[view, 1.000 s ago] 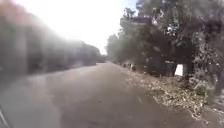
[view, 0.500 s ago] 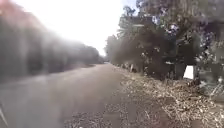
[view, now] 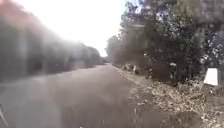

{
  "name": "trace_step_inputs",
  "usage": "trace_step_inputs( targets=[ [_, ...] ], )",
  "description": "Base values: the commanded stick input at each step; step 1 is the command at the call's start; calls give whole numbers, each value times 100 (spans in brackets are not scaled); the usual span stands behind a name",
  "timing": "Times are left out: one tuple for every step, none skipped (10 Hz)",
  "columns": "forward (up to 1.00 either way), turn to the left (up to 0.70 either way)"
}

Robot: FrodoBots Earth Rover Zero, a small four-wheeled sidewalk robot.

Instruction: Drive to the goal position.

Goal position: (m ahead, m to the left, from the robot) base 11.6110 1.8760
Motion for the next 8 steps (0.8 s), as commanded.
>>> trace_step_inputs(
  targets=[
    [100,0],
    [100,0],
    [100,0],
    [100,0],
    [100,10],
    [100,21],
    [100,27],
    [100,27]
  ],
)
